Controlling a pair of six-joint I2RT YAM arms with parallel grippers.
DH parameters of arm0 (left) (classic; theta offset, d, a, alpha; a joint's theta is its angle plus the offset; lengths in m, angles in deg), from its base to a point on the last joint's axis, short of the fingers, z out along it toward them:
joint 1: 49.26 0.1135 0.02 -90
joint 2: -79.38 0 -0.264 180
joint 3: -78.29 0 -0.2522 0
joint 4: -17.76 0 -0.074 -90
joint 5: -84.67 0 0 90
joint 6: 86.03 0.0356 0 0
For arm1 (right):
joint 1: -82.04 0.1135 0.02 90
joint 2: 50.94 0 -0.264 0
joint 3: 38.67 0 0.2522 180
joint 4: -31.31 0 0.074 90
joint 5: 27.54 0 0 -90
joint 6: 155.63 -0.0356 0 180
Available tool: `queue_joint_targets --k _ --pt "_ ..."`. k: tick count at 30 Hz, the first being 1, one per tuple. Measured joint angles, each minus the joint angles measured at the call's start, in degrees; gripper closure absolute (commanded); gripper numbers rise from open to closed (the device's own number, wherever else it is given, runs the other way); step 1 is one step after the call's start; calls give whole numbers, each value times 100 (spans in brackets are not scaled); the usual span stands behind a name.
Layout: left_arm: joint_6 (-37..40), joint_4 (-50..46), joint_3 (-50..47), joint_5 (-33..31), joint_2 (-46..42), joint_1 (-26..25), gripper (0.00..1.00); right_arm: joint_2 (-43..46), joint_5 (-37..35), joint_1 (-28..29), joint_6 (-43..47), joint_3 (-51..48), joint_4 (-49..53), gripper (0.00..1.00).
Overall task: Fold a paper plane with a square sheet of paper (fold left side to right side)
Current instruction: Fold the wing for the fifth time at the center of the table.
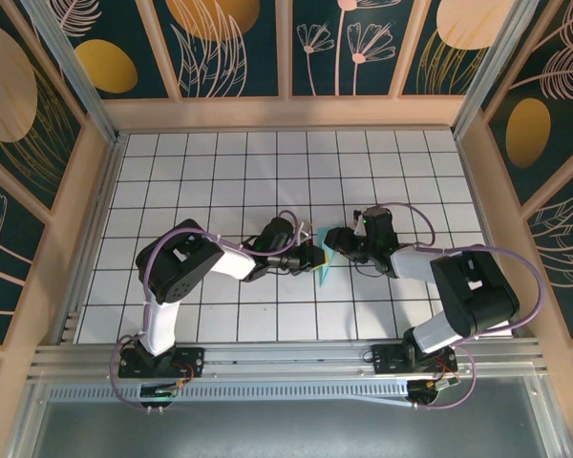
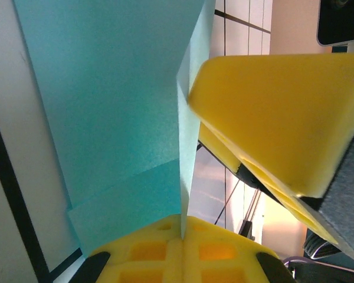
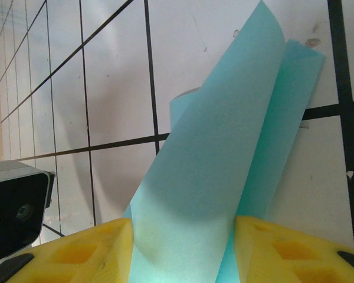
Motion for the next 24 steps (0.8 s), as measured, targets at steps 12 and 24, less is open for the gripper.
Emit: queue_joint_targets --k 12,24 --pt "-39 9 -28 -4 37 0 85 -269 -42 42 -9 72 33 59" --pt "-39 0 -155 -35 37 114 77 -284 -39 39 -9 79 37 59"
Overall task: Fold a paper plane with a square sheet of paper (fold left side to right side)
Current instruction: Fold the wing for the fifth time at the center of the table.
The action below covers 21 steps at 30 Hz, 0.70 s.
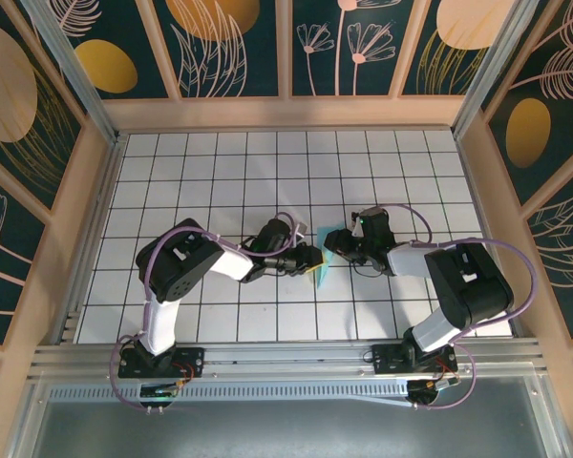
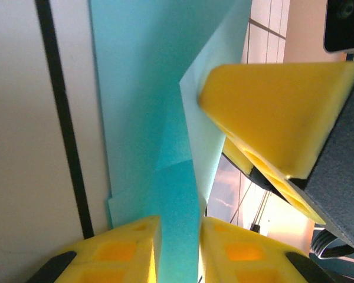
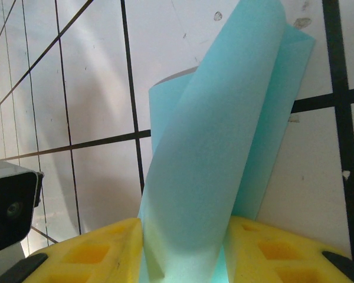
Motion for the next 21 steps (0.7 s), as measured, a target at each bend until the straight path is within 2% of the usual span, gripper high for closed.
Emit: queue_joint_targets --k 9,16,21 --pt "7 -2 52 -11 17 39 78 0 0 2 2 2 2 59" --pt "44 -24 83 -15 70 39 88 0 -4 2 4 26 48 59" --pt "74 -46 83 -37 70 42 91 0 -7 9 7 33 59 59"
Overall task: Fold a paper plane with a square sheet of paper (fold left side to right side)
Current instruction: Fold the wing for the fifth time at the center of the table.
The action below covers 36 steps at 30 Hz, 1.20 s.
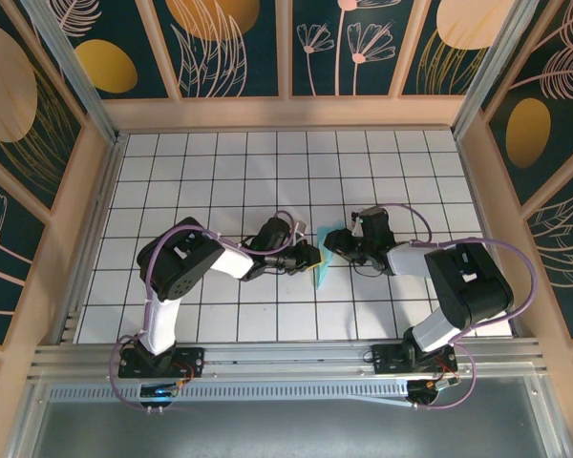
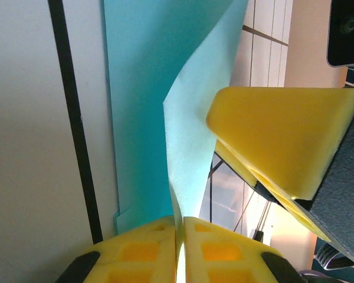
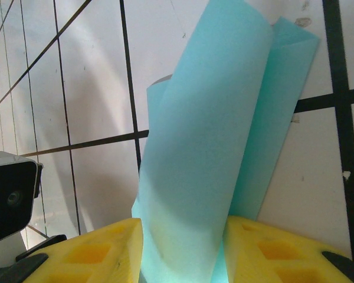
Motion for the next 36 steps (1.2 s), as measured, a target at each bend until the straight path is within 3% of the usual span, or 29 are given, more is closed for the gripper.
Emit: queue_joint_targets --k 36 --pt "286 -229 -20 -111 0 -2 96 -20 -44 20 13 72 125 60"
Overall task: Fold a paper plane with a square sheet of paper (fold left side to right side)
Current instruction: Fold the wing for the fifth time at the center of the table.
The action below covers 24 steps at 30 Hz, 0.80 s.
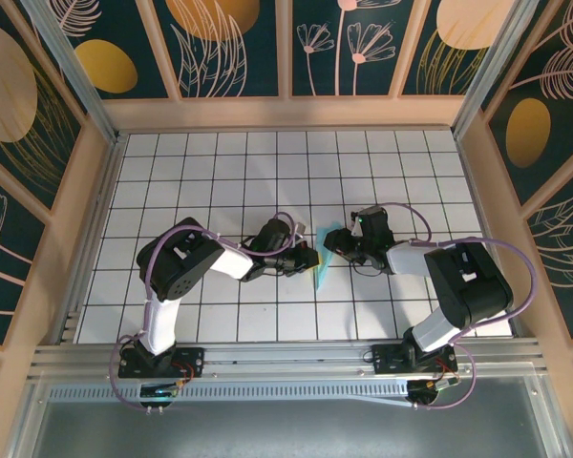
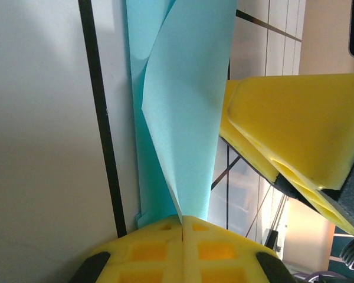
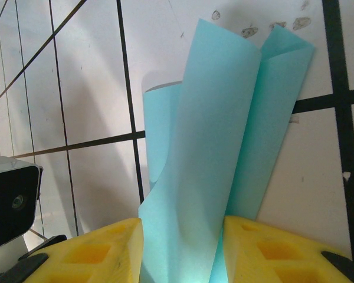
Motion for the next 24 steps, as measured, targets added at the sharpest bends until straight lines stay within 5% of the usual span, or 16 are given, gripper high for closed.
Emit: queue_joint_targets --k 24 --pt "278 -431 203 79 4 2 97 160 -210 31 4 -2 219 60"
